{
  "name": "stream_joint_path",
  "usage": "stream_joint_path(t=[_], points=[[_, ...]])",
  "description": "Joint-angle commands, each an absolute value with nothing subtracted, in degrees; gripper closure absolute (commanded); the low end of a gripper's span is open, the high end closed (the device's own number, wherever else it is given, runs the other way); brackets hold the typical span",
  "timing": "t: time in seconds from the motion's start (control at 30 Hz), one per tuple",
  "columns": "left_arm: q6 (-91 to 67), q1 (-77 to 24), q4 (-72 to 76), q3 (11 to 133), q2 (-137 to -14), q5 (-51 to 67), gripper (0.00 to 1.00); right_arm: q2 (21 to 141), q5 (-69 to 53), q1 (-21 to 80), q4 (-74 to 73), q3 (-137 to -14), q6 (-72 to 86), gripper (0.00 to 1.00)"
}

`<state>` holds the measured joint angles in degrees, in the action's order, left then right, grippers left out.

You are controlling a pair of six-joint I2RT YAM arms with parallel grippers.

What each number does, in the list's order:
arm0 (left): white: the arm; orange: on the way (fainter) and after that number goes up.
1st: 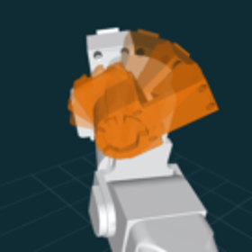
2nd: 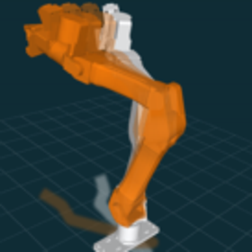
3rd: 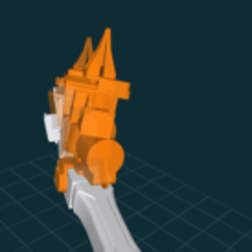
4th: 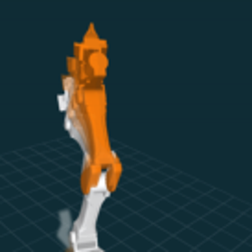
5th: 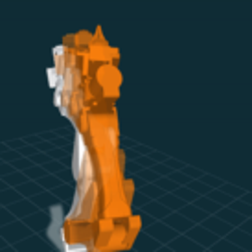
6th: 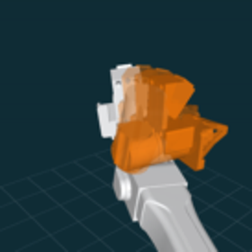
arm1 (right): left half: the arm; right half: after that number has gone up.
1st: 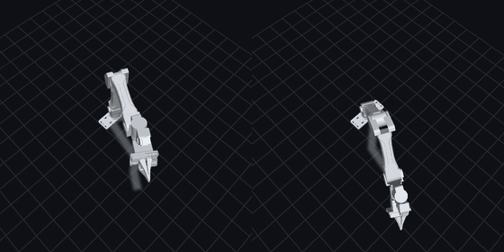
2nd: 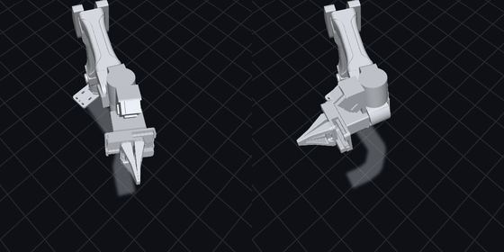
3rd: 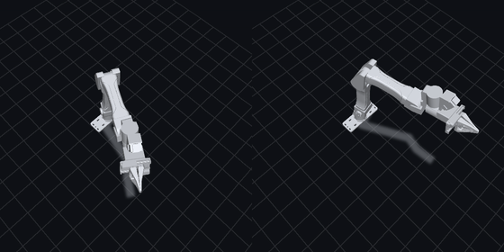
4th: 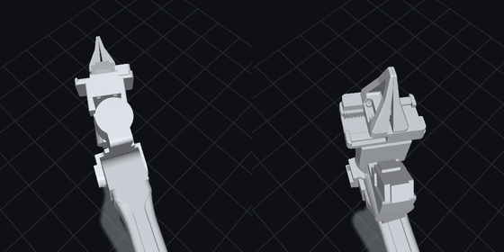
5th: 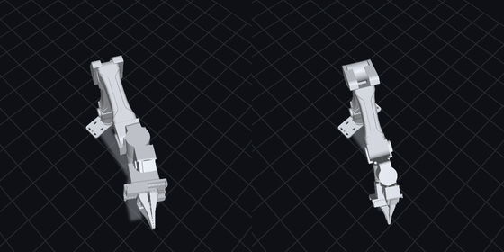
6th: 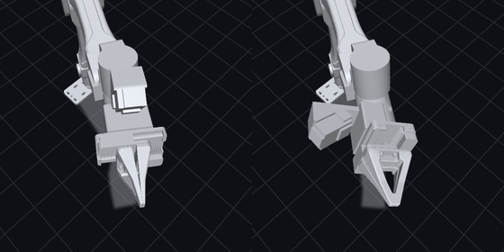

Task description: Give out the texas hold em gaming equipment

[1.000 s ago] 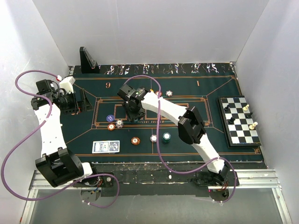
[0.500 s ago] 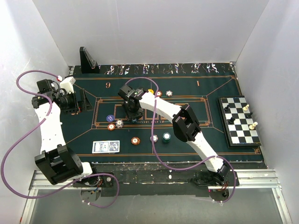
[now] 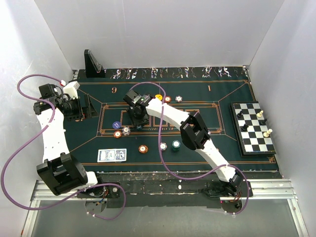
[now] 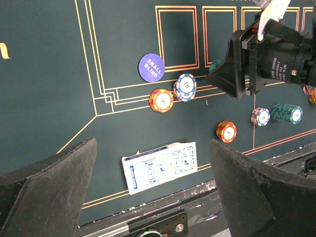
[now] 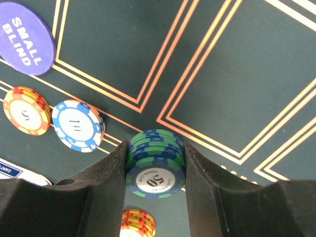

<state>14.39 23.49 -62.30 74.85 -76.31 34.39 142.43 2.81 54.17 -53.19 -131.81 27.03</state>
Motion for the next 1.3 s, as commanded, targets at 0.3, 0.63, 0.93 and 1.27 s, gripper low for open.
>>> stream_joint_path(t=[0.3, 0.63, 0.93, 1.27], points=[[15.2, 23.91, -61.44, 75.67, -75.85, 34.1, 0.02, 146.6, -1.21, 54.14, -48.34, -136.49, 29.27, 0.7], [15.47, 24.08, -61.44, 75.06, -75.32, 34.28, 0.02, 146.95, -1.85, 53.96, -48.6, -137.72, 29.0, 0.42], [15.47, 24.08, -62.05, 75.41, -74.79, 34.54, 0.02, 143.53, -0.36, 53.7, -49.3, -137.29, 28.65, 0.28], [15.38, 24.17, -62.14, 74.44, -73.57, 34.72, 0.02, 124.92, 6.76, 51.59, -50.71, -125.09, 25.58, 0.27]])
